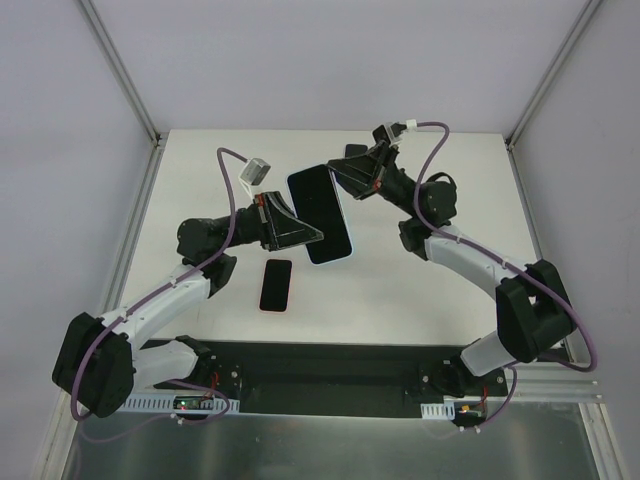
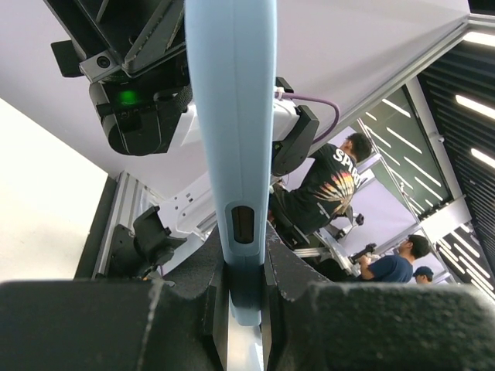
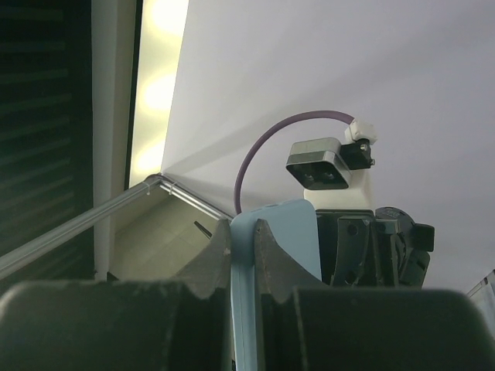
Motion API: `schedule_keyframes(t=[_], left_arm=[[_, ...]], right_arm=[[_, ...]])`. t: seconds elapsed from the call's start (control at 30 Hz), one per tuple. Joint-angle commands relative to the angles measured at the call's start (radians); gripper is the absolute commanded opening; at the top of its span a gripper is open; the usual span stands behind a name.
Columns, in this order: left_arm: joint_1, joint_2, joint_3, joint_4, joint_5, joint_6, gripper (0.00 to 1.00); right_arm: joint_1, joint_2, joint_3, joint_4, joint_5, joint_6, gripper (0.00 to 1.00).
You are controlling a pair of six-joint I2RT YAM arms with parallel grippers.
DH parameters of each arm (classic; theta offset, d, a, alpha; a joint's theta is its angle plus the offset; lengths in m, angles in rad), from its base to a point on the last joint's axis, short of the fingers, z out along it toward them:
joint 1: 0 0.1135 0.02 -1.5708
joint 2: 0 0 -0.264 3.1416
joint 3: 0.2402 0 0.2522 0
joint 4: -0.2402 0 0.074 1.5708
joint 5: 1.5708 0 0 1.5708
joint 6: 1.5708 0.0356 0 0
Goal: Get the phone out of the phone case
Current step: Remove the phone case from the phone.
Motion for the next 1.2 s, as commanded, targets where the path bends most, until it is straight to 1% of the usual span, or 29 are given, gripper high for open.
schedule_keyframes(t=[0.0,0.4,0.83,0.97,1.03,1.07,1.1,1.13,1.17], left_arm=[[-0.032,-0.039,0.057,0.219,0.146,0.019,0.00],[-0.032,-0.082,0.066,0.216,0.161,0.028,0.00],[-0.032,-0.112,0.109,0.202,0.178,0.036,0.00],[-0.032,-0.112,0.103,0.138,0.178,0.075,0.00],[-0.032,-0.112,0.098,0.092,0.170,0.098,0.00],[-0.032,-0.114,0.092,0.072,0.167,0.126,0.00],[-0.032,-0.118,0.090,0.003,0.155,0.144,0.00],[-0.032,-0.120,0.087,-0.020,0.146,0.160,0.00],[-0.032,-0.125,0.083,-0.057,0.138,0.189,0.00]], right_arm=[[0.022,0.021,0.069,0.199,0.011,-0.013,0.01],[0.022,0.038,0.034,0.199,0.014,-0.027,0.01],[0.030,0.071,0.146,0.197,-0.113,-0.074,0.01],[0.022,0.082,0.152,0.188,-0.122,-0.056,0.02],[0.014,0.072,0.111,0.159,-0.108,-0.073,0.02],[0.011,0.047,0.090,0.092,-0.107,-0.094,0.01],[0.010,0.029,0.068,0.041,-0.104,-0.129,0.01],[0.007,0.007,0.030,-0.091,-0.101,-0.208,0.01],[0.005,-0.040,0.014,-0.167,-0.099,-0.262,0.01]])
